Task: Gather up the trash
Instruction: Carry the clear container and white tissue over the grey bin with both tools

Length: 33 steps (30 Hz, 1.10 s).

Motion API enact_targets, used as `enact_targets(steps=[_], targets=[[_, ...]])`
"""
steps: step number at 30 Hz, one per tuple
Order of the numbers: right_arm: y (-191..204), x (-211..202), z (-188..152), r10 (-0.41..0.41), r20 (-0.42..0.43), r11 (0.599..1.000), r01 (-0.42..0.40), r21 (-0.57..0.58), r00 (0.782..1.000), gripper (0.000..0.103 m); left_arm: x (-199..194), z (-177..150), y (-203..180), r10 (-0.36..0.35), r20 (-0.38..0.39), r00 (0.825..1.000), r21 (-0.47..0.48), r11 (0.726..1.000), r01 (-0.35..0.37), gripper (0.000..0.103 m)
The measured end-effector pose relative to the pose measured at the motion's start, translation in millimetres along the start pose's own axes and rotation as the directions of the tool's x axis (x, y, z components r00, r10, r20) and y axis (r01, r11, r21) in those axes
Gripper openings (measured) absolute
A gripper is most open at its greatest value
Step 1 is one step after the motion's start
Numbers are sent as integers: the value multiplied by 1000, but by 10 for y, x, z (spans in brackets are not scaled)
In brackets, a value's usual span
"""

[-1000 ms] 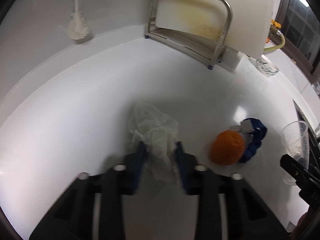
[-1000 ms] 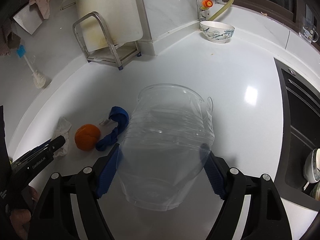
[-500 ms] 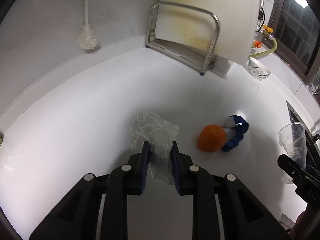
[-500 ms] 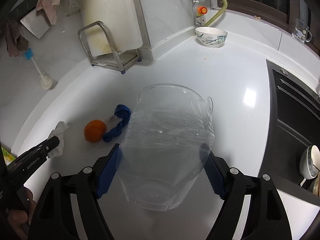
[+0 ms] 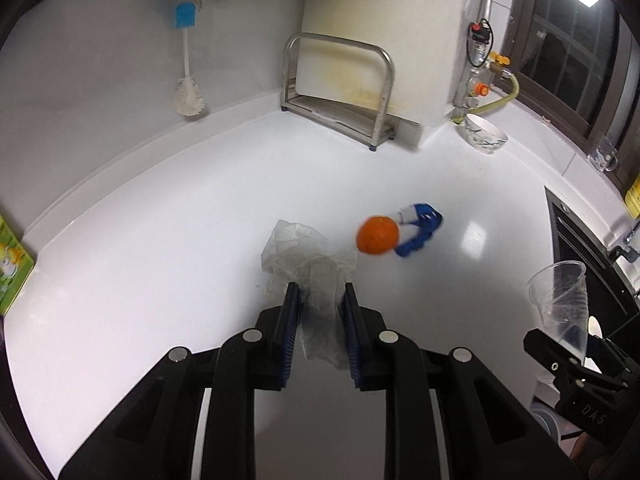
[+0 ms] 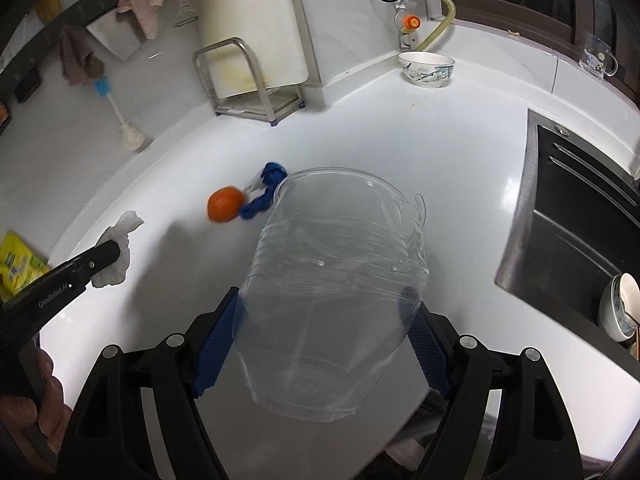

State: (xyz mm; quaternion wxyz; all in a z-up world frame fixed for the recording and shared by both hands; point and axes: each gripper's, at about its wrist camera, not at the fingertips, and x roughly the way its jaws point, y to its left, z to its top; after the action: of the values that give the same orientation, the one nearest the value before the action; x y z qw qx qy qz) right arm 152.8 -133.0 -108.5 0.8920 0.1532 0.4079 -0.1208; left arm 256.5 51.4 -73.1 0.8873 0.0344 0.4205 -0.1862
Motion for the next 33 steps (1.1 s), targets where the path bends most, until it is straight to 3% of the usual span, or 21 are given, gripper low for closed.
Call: enact_targets(steps=[9,22,33], targets=[[-167,-413,-350,32,3,999,-32,-36,999,76,-398,-280,-364,-1,7,1000,22,1000,0,22],[-717,-950,-747,73,-25,993,-75,-90,997,76,-965,-776,-1102,-10,11,1000,16,1000,10,22],[-1182,-1200,-1078,107,-66,987,-113,-110,992,76,-1183,-1244,-1661,-3,-16,1000,31,1000,3,22]])
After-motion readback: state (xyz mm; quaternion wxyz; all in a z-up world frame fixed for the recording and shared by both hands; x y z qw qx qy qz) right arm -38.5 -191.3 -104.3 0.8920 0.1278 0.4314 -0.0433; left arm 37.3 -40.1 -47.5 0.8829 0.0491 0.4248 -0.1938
